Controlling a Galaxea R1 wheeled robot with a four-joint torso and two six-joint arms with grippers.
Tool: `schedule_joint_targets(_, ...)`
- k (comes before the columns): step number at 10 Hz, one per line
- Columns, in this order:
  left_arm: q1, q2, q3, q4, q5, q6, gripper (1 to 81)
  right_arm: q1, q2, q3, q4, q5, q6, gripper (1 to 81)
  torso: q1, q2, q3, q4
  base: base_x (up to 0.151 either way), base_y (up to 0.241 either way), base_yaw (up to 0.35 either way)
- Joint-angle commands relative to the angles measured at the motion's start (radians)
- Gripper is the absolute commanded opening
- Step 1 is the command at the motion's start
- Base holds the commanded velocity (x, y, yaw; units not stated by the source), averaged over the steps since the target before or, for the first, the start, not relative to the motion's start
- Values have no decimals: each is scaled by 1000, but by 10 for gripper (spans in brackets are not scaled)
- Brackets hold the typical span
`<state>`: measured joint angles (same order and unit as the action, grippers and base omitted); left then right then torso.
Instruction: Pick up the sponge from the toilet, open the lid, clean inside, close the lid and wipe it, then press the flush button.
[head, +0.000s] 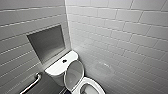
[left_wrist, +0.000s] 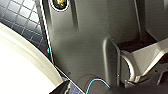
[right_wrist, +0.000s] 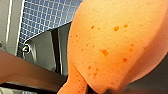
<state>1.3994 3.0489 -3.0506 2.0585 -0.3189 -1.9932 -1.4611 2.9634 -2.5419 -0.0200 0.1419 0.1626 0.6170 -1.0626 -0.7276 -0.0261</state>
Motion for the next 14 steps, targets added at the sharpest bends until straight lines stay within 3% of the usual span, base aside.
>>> schedule_joint_targets(1, 43, 67, -10, -340, 215, 305, 811, 7, -1, 6, -6, -56, -1, 10, 0, 0, 0, 0, 0, 0, 0)
schedule_joint_targets(2, 52, 74, -10, -580, 221, 559, 811, 6, -1, 6, -6, -56, 0, 10, 0, 0, 0, 0, 0, 0, 0)
schedule_joint_targets(4, 56, 94, 1, -1051, 313, 1061, 811, 0, 1, 6, -11, -56, 0, 10, 0, 0, 0, 0, 0, 0, 0)
schedule_joint_targets(5, 53, 94, 15, -1268, 316, 1290, 811, 0, -1, 5, -9, -56, 0, 10, 0, 0, 0, 0, 0, 0, 0)
schedule_joint_targets(6, 47, 94, 36, -1541, 314, 1596, 811, 0, -1, 2, -9, -56, 0, 10, -1, 0, 1, 0, 0, 0, 0)
schedule_joint_targets(8, 33, 90, 73, -1832, 317, 1928, 811, -8, 1, 2, -8, -58, 0, 10, -1, 0, 1, 0, 0, 0, 0)
schedule_joint_targets(9, 28, 90, 82, -1953, 309, 2013, 811, -12, -1, -3, -9, -59, 0, 10, -1, 0, 1, 0, 0, 0, 0)
schedule_joint_targets(10, 24, 87, 82, -1983, 308, 2015, 811, -20, -1, -9, -11, -59, -1, 10, -1, 0, 1, 0, 0, 0, 0)
schedule_joint_targets(14, 28, 81, 84, -1977, 319, 2022, 811, -52, -4, -41, -14, -58, -3, 10, -1, 0, 1, 0, 0, 0, 0)
